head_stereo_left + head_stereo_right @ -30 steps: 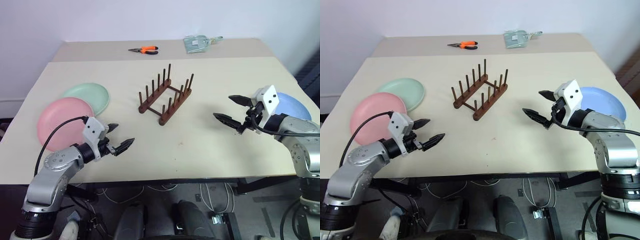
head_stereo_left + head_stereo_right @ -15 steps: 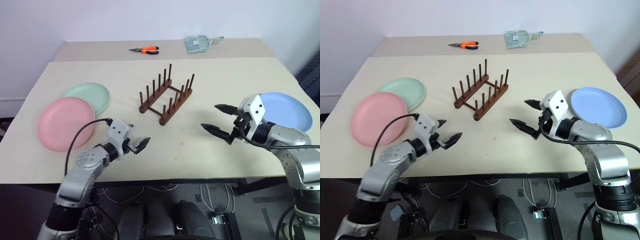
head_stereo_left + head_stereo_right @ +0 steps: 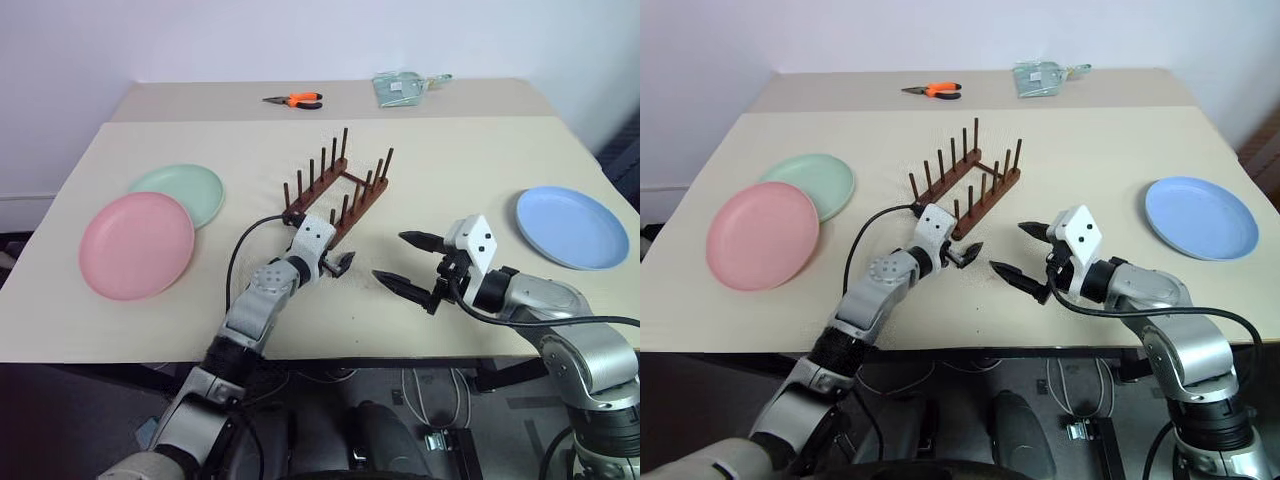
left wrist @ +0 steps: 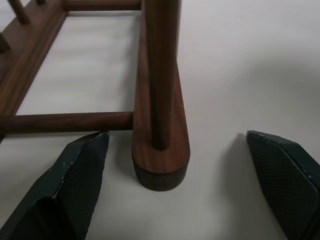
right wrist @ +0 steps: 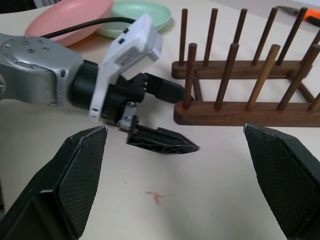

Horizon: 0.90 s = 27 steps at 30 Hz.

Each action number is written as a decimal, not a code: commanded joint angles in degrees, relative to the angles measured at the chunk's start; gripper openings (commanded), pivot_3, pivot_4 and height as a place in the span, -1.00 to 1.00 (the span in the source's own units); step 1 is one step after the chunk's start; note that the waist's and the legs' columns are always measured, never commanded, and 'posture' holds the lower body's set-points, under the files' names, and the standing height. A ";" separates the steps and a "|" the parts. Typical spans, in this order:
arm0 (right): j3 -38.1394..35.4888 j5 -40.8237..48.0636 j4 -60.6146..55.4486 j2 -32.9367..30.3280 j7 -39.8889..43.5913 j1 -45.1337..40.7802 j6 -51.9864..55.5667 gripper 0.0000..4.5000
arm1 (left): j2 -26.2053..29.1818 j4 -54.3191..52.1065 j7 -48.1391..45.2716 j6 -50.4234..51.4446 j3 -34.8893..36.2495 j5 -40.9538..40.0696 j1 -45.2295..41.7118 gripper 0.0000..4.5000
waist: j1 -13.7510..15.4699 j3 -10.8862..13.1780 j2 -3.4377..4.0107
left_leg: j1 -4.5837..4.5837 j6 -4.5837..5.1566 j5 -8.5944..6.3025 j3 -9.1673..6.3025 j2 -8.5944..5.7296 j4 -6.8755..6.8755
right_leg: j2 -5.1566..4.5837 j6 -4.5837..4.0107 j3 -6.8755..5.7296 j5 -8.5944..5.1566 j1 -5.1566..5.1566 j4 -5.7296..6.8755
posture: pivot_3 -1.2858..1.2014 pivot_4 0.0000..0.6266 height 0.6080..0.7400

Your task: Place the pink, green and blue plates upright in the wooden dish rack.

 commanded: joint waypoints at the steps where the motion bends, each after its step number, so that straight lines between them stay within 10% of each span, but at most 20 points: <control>1: -1.19 -0.24 -2.61 -0.57 -0.20 0.68 -1.30 1.00 | -0.51 1.42 -1.41 -1.85 0.99 -0.51 0.63 0.46 | 0.01 0.00 0.00 | 0.00 0.00 0.00 0.00 0.00 0.00 | 0.00 0.00 0.00 0.00 0.00 0.00 | 0.03 -0.52 1.00; 7: -0.64 -2.14 -3.04 -2.58 0.63 3.03 -1.78 1.00 | 1.65 -0.28 -6.53 -5.93 0.14 0.24 1.69 -0.67 | 0.08 0.00 0.00 | 0.00 0.00 0.00 0.00 0.00 0.00 | 0.00 0.00 0.00 0.00 0.00 0.00 | 0.03 -0.52 1.00; 12: -1.12 -3.75 -3.12 -6.82 4.54 8.75 -4.14 1.00 | 8.74 -2.52 -27.36 -15.06 -5.08 -2.07 0.29 -0.66 | 0.07 0.00 0.00 | -0.02 -0.01 0.00 -0.01 0.00 -0.01 | 0.00 -0.01 -0.02 0.00 0.00 -0.02 | 0.03 -0.52 1.00; 24: -0.54 -6.50 -5.20 -4.75 1.23 12.20 -5.94 1.00 | 7.16 26.48 -39.81 -24.95 -1.89 -2.51 -15.30 -0.66 | -0.15 0.03 -0.03 | -0.06 0.06 0.01 -0.01 -0.01 0.00 | 0.09 0.03 -0.01 -0.02 -0.05 -0.02 | 0.03 -0.52 1.00; 27: -0.65 -7.49 -4.91 -4.39 0.25 12.01 -6.18 1.00 | 6.90 30.15 -40.88 -26.56 -1.39 -1.47 -16.49 0.01 | -0.01 0.04 -0.06 | -0.09 0.06 0.01 0.00 -0.02 0.03 | 0.07 0.03 -0.01 -0.02 -0.07 -0.03 | 0.03 -0.52 1.00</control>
